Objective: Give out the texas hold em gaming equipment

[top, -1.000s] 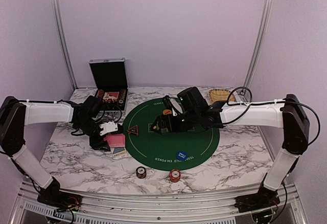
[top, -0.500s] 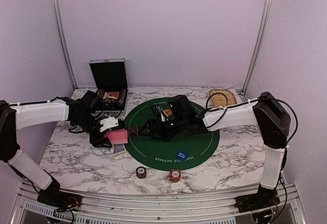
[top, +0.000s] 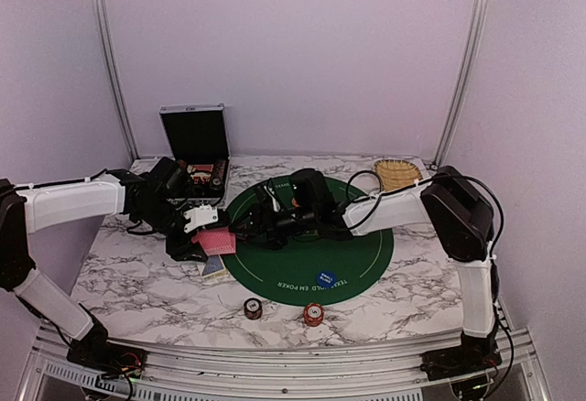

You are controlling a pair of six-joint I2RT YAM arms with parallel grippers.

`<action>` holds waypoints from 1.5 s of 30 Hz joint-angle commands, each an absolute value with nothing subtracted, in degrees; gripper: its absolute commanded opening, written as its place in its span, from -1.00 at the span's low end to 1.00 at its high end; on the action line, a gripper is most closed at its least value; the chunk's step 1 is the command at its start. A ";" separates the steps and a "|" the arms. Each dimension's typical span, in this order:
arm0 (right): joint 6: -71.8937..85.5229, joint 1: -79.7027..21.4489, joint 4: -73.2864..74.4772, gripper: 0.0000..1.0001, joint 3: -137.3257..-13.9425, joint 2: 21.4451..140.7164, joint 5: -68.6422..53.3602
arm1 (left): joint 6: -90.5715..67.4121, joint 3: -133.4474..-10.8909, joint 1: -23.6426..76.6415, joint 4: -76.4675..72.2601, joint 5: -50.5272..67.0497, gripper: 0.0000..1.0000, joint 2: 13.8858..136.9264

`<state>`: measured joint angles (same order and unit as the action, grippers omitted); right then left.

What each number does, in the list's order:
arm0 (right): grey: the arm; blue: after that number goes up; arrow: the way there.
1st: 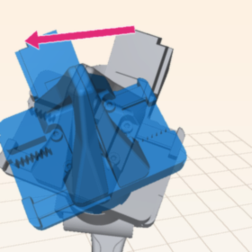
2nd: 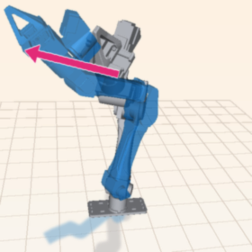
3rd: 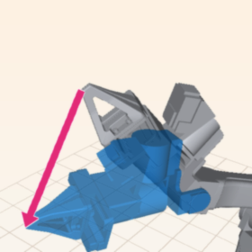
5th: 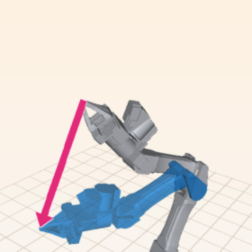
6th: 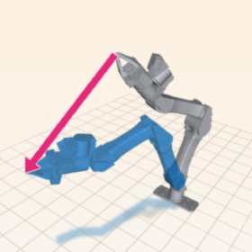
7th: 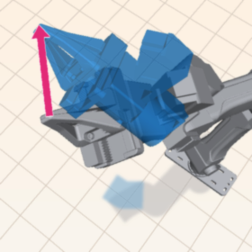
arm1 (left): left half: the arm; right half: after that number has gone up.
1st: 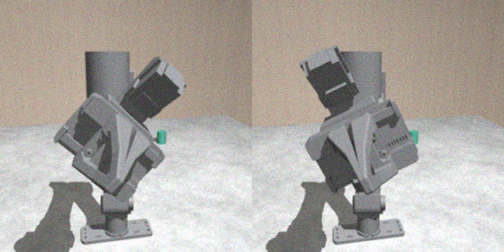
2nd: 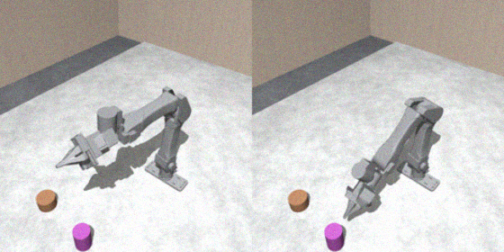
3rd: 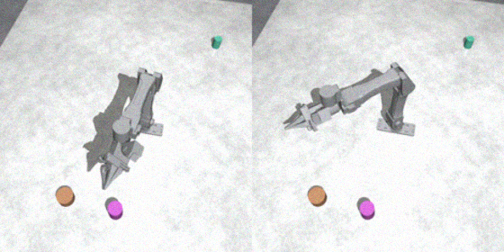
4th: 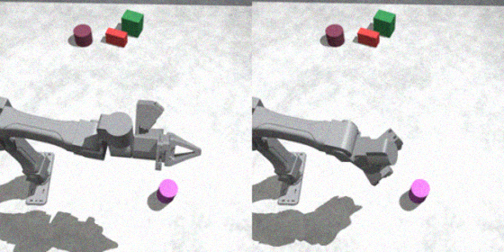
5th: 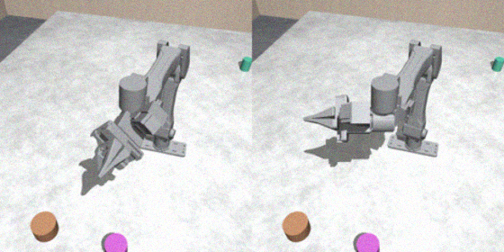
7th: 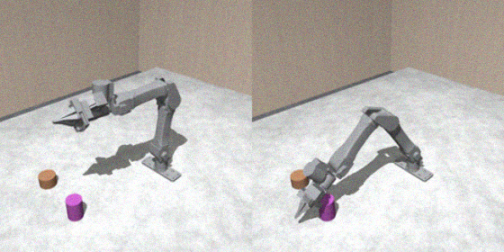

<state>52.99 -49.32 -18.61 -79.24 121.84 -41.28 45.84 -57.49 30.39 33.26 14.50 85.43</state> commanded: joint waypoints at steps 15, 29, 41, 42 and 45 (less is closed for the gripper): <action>63.41 -51.11 -30.28 0.33 -84.99 129.10 -47.16 | 44.85 -60.25 32.24 34.17 14.48 -0.77 84.63; 68.30 -51.43 -34.59 -0.62 -85.45 131.24 -48.34 | 43.96 -60.90 33.17 33.31 13.38 -0.12 85.51; 70.75 -51.46 -35.93 -0.78 -85.34 131.71 -48.51 | 44.30 -62.31 35.92 30.81 12.69 0.98 86.93; 71.31 -51.50 -36.41 -0.78 -85.34 131.79 -48.58 | 44.54 -62.31 36.34 30.79 12.29 0.98 87.26; 72.65 -51.46 -37.52 -0.78 -85.64 132.24 -48.66 | 45.75 -62.08 37.50 30.77 11.20 0.98 88.02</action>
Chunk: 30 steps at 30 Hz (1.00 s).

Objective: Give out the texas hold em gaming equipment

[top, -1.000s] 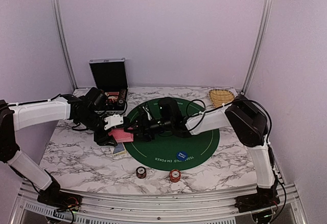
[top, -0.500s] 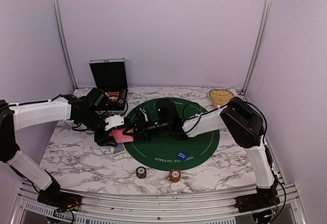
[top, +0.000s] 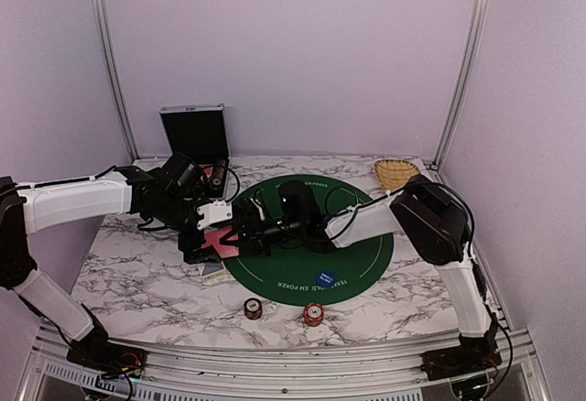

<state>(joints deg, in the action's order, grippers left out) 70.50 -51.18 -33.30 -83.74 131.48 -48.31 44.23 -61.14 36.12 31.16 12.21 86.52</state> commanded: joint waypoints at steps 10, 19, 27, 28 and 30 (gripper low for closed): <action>75.63 -51.50 -40.09 -0.78 -85.61 133.08 -49.53 | 47.00 -62.38 38.61 26.59 7.44 0.98 90.06; 76.98 -51.50 -41.58 -0.78 -85.44 133.75 -49.95 | 47.72 -63.04 39.26 26.18 7.44 0.75 91.40; 77.66 -51.24 -42.47 -0.71 -84.44 134.30 -49.69 | 47.06 -64.42 39.46 26.22 7.84 0.26 91.60; 77.83 -51.14 -42.79 -0.70 -84.25 134.35 -49.68 | 47.04 -64.42 39.53 26.23 7.69 0.19 91.74; 78.18 -51.06 -43.37 -0.68 -83.91 134.25 -49.51 | 47.02 -64.26 39.63 26.27 7.52 0.13 91.69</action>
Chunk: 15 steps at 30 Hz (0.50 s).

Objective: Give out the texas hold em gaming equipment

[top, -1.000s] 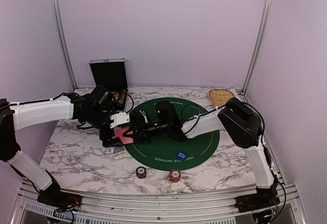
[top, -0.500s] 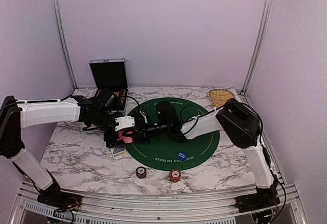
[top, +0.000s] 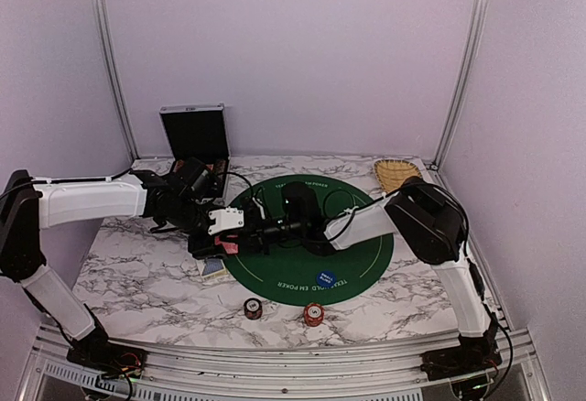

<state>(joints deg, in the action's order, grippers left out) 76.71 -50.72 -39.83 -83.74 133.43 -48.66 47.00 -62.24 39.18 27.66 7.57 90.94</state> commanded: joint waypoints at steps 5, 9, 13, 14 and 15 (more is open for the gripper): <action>79.21 -50.83 -44.86 -0.63 -83.42 134.44 -49.30 | 46.89 -64.34 39.81 26.83 7.41 0.09 91.75; 79.89 -50.87 -45.78 -0.62 -83.20 134.39 -49.19 | 47.03 -64.34 39.90 27.18 7.06 0.08 91.89; 79.71 -50.88 -46.00 -0.86 -82.14 133.84 -49.07 | 46.71 -64.59 39.90 27.60 5.88 0.54 92.19; 79.77 -50.81 -46.08 -0.90 -81.79 133.70 -48.90 | 46.68 -64.48 39.90 27.78 5.15 0.69 92.20; 79.89 -50.76 -46.39 -0.93 -81.34 133.48 -48.81 | 46.89 -64.32 39.90 28.15 4.50 0.81 92.12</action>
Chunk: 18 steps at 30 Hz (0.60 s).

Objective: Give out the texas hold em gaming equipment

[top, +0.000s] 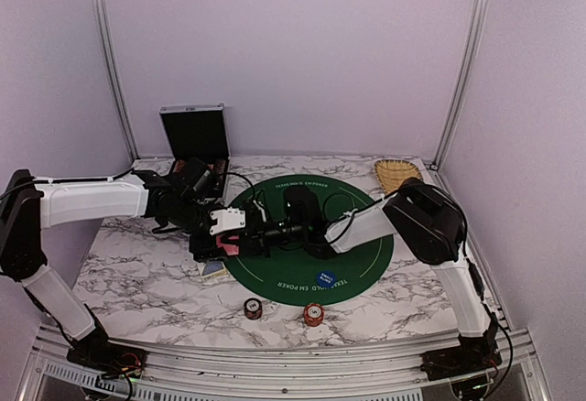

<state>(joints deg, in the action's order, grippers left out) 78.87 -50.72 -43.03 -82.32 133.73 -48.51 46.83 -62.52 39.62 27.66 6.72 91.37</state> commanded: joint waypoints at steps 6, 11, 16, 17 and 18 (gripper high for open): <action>81.97 -50.27 -49.92 -0.99 -79.11 132.68 -48.50 | 48.78 -62.67 39.83 31.15 1.56 0.98 91.76; 83.55 -50.40 -52.16 -0.99 -78.83 133.14 -48.59 | 48.81 -62.80 39.81 31.82 1.86 0.97 92.60; 84.01 -50.67 -53.15 -0.99 -78.93 133.12 -48.85 | 48.45 -64.16 39.81 31.80 2.90 0.93 94.54; 84.08 -50.71 -53.28 -0.99 -78.86 133.12 -48.81 | 48.54 -64.42 39.81 31.79 2.82 0.91 94.97; 84.10 -50.71 -53.42 -0.99 -78.71 132.97 -48.94 | 48.58 -64.54 39.81 31.77 2.84 0.88 95.29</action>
